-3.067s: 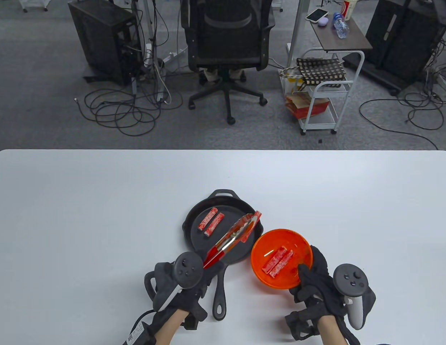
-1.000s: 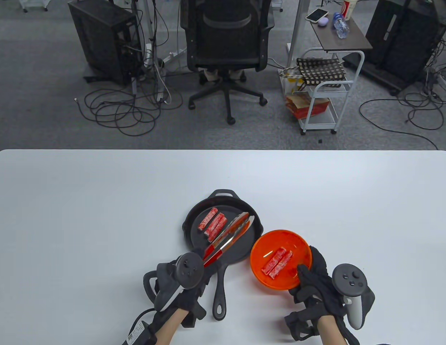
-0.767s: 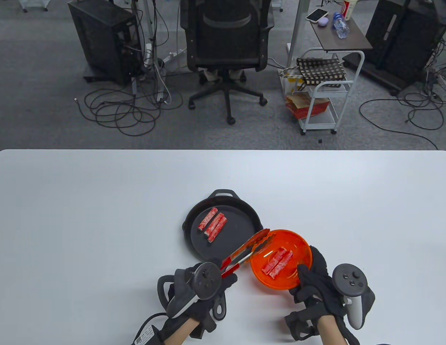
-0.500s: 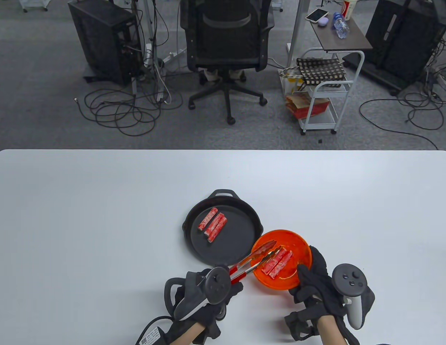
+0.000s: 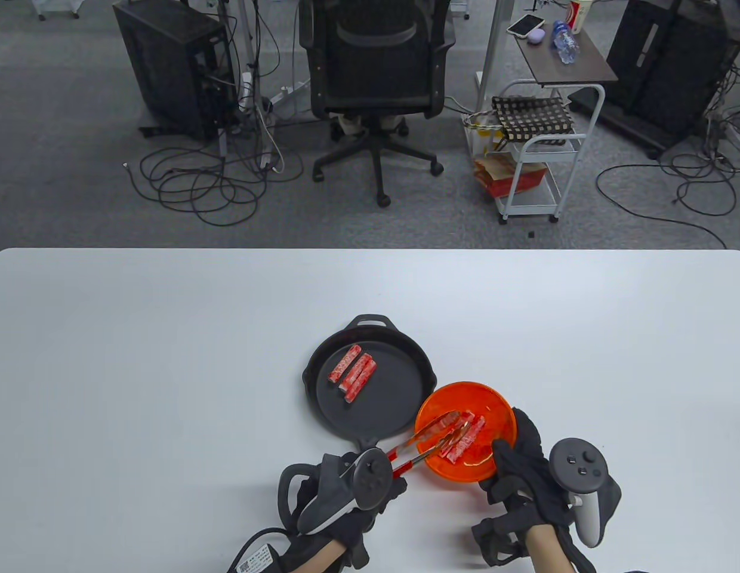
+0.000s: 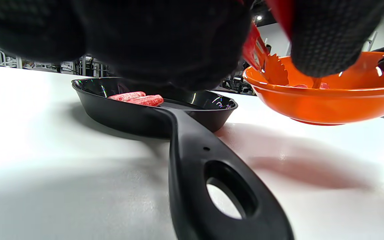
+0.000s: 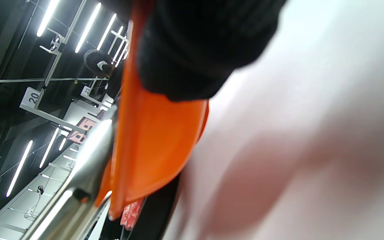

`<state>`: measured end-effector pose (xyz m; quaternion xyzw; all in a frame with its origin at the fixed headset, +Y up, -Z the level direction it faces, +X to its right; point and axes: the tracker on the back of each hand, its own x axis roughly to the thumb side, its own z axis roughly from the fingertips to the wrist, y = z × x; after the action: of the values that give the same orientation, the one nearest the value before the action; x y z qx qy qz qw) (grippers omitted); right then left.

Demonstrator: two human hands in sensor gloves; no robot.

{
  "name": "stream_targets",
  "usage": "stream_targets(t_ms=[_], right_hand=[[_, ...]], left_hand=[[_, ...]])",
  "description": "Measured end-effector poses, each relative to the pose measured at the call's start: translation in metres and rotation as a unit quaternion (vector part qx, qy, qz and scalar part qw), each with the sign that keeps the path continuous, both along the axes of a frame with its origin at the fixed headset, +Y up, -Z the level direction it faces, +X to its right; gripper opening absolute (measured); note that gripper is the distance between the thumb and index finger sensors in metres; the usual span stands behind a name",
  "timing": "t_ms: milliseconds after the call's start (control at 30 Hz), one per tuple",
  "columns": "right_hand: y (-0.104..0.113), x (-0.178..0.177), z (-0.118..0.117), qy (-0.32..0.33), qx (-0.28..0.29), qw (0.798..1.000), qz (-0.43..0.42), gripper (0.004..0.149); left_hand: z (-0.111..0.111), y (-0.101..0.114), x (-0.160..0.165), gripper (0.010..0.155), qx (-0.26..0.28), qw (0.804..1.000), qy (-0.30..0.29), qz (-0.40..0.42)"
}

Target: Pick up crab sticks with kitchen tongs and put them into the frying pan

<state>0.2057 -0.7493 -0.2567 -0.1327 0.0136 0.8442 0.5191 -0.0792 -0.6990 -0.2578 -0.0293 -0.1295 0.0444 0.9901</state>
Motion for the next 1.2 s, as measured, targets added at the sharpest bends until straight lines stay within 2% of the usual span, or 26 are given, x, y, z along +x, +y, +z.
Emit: stream_targets(t_ms=[667,933,1200], right_hand=[[0.0,-0.002,0.0,0.001,0.002,1.0,0.007,0.064],[0.0,-0.001,0.0,0.002,-0.003,1.0,-0.005,0.064],[0.0,-0.001,0.0,0.002,-0.004,1.0,-0.007,0.064]], left_hand=[[0.0,-0.001,0.001,0.074,0.003,1.0,-0.003,0.0],[-0.001,0.013,-0.01,0.074,0.029,0.999,0.011,0.042],[-0.011,0.031,-0.045,0.074,0.057,0.991,0.072,0.102]])
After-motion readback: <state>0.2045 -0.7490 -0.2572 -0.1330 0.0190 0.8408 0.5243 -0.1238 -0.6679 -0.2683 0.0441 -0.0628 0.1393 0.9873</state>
